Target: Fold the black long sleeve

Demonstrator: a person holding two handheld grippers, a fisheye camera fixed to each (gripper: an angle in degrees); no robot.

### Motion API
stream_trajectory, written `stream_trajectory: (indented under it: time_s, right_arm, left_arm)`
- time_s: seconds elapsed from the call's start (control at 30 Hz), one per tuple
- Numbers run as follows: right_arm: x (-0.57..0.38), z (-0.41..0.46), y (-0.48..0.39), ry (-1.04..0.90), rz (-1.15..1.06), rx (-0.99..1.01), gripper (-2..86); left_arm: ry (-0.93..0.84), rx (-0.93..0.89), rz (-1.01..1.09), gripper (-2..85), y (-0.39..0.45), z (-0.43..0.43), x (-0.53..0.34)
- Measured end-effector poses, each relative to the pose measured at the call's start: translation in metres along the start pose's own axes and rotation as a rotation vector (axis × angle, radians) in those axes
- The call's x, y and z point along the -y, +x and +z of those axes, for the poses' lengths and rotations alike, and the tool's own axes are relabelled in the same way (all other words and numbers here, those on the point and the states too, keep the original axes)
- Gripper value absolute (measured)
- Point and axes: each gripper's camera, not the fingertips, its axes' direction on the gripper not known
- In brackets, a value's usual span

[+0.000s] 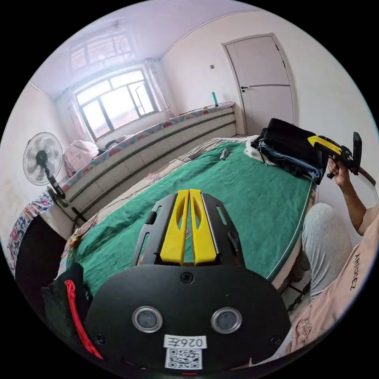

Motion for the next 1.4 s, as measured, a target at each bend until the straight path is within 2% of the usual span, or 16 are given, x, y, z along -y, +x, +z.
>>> stream_trajectory:
  time_s: [0.13,0.2,0.27,0.4,0.67,0.73,0.8,0.87,0.93,1.17,1.4]
  right_arm:
    - [0.075,0.026,-0.080,0.041,-0.106,0.262,-0.9]
    - [0.121,0.047,-0.140,0.040,-0.173,0.465,-0.9]
    - [0.155,0.065,-0.187,0.020,-0.200,0.619,-0.9]
    - [0.218,0.108,-0.305,-0.056,-0.229,0.889,-0.9]
    - [0.277,0.165,-0.517,-0.261,-0.303,1.145,-0.9]
    - [0.283,0.168,-0.554,-0.276,-0.328,1.163,-0.9]
    - [0.290,0.166,-0.595,-0.270,-0.370,1.157,-0.9]
    - [0.294,0.165,-0.622,-0.273,-0.412,1.133,-0.8]
    - [0.299,0.163,-0.645,-0.262,-0.446,1.111,-0.7]
    - [0.327,0.148,-0.729,-0.127,-0.605,1.006,4.1]
    - [0.347,0.130,-0.816,0.164,-0.749,0.697,7.2]
  left_arm:
    - [0.015,0.264,-0.221,-0.8,-0.096,-0.107,-0.087]
    - [0.007,0.458,-0.358,-0.3,-0.144,-0.172,-0.145]
    - [-0.019,0.556,-0.430,1.0,-0.172,-0.209,-0.183]
    - [-0.012,0.558,-0.493,12.1,-0.208,-0.263,-0.252]
    - [-0.144,0.531,-0.313,15.8,-0.229,-0.272,-0.289]
    - [-0.191,0.560,-0.302,15.7,-0.240,-0.272,-0.290]
    - [-0.291,0.658,-0.289,9.9,-0.258,-0.273,-0.290]
    - [-0.310,0.615,-0.278,7.1,-0.272,-0.283,-0.286]
    - [-0.278,0.569,-0.298,4.4,-0.289,-0.302,-0.281]
    - [0.021,0.305,-0.473,1.9,-0.385,-0.396,-0.266]
    - [0.067,0.239,-0.428,1.6,-0.426,-0.440,-0.246]
